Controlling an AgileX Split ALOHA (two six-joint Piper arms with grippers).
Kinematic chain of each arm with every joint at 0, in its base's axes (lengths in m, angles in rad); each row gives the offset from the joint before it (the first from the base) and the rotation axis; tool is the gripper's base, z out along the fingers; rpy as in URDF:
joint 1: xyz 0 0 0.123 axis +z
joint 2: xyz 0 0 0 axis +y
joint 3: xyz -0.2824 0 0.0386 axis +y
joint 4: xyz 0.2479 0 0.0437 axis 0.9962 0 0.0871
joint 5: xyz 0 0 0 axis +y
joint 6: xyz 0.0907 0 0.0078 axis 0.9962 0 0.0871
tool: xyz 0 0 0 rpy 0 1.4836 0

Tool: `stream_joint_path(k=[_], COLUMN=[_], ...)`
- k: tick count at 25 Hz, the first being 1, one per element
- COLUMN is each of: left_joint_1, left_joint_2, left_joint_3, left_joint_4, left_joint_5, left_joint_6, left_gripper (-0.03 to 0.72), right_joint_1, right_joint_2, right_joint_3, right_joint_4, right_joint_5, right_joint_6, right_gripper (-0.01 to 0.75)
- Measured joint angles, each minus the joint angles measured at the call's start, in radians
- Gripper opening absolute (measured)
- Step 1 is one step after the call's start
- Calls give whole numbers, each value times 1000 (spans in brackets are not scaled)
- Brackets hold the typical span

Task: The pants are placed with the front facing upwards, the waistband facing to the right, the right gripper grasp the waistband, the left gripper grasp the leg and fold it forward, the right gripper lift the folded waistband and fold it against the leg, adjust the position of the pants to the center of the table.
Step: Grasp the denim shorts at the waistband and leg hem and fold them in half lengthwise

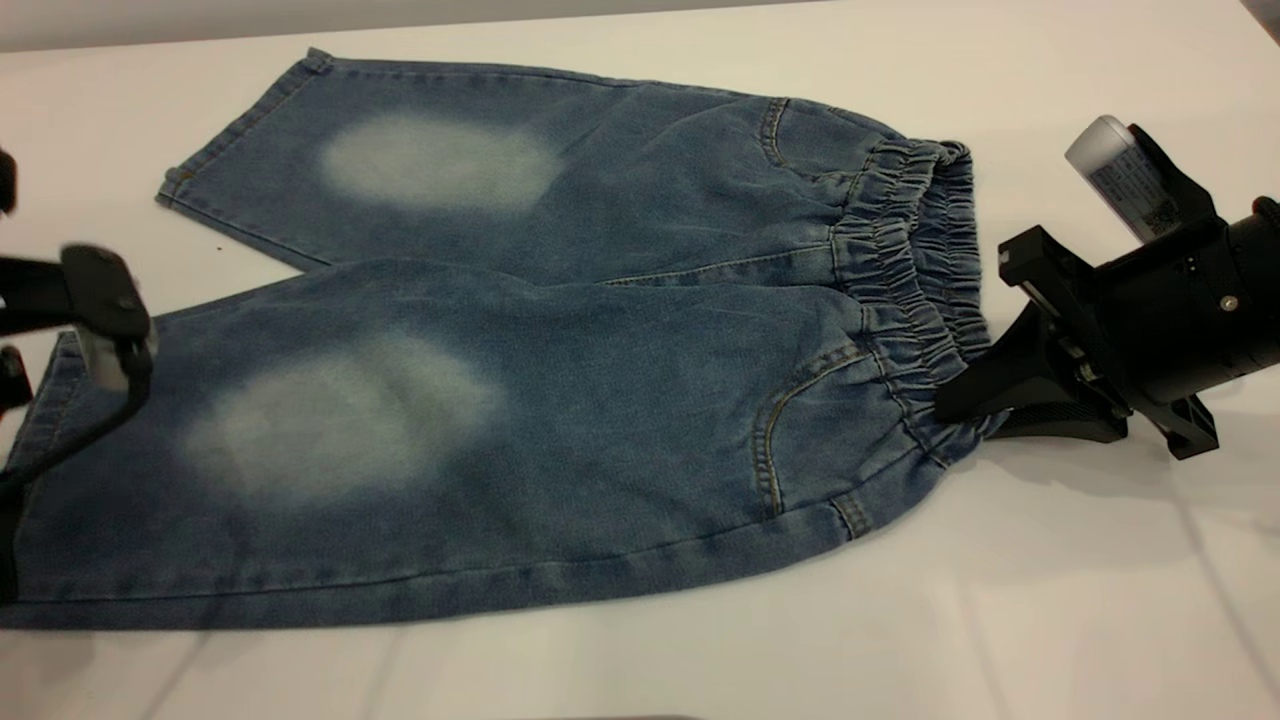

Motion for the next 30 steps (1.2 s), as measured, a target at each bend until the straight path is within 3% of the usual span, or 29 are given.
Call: stream_joint_path(k=[8,15,30], left_joint_1=[0,0,0], left_joint_2=[1,-20,-102], left_joint_3=[97,179,196], left_joint_4=[-22,66,91], left_joint_5=[-141,-275,-314], left_joint_6=[118,118,124], left_gripper=[442,442,442], right_joint_1=[0,0,0], right_joint_2=[0,0,0], right_joint_3=[0,0,0], right_joint_4=[0,0,0], right_joint_5=[0,0,0], right_joint_6=[-4,-4,-4], right_gripper=[44,44,50])
